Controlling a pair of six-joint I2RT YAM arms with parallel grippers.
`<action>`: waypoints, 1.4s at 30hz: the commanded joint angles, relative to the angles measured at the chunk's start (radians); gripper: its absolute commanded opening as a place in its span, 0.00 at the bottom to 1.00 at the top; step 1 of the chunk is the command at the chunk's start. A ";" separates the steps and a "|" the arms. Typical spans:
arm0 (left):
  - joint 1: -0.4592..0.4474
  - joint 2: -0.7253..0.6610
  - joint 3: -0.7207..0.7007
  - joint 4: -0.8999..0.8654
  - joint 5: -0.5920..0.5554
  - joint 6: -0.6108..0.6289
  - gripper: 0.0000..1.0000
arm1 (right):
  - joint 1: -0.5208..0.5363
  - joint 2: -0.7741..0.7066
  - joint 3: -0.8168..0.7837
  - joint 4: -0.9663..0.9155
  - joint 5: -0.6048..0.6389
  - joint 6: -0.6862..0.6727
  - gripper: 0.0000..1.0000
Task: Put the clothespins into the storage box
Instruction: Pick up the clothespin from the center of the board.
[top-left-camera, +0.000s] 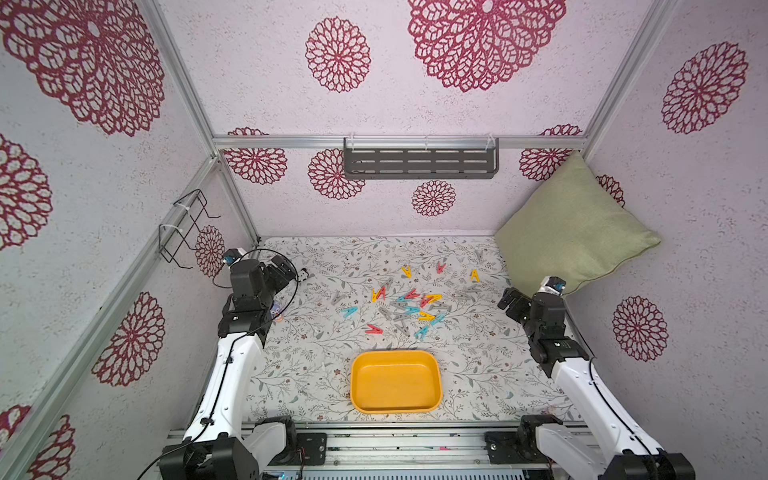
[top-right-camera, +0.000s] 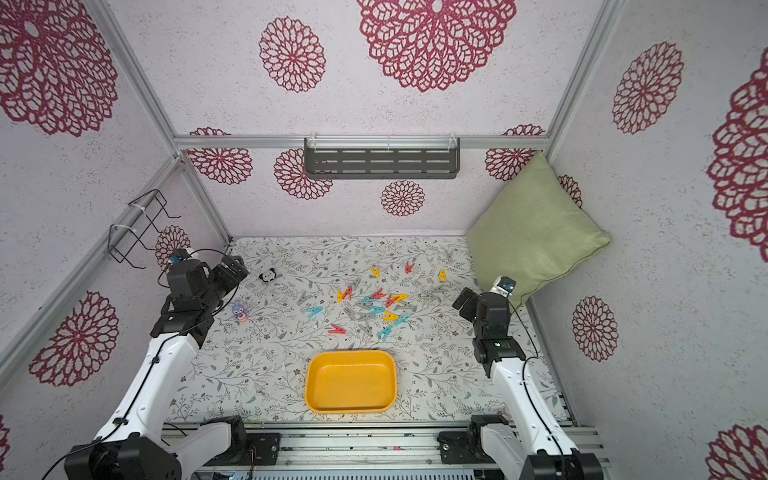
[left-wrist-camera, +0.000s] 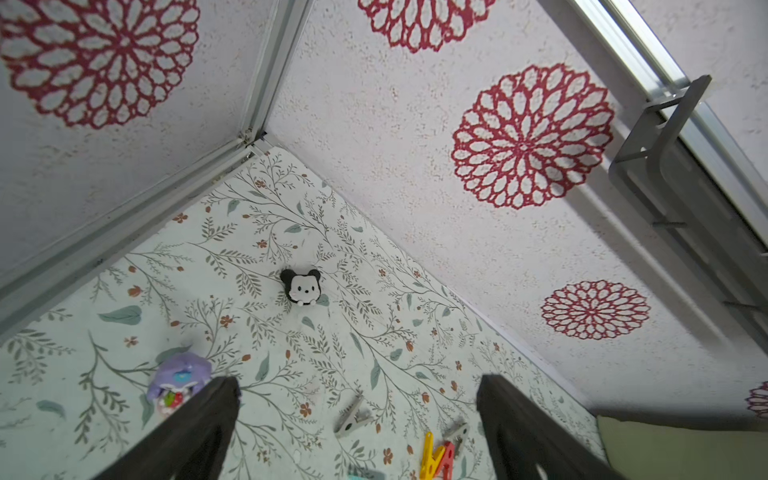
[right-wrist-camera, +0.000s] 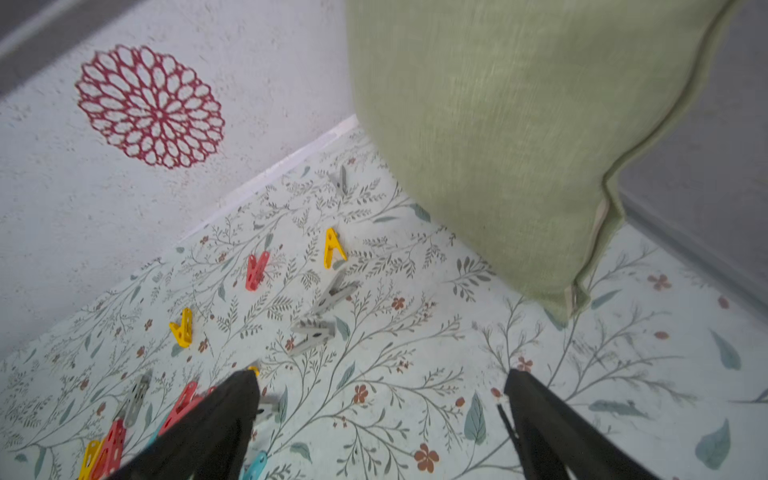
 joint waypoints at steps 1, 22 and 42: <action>0.023 0.006 -0.005 0.069 0.076 -0.125 0.97 | -0.001 0.073 0.110 -0.018 -0.155 0.030 0.99; -0.081 0.389 0.198 0.013 0.531 -0.234 0.71 | 0.001 1.050 1.038 -0.465 -0.252 -0.098 0.41; -0.144 0.548 0.278 0.034 0.545 -0.259 0.72 | 0.001 1.506 1.628 -0.788 -0.141 -0.212 0.45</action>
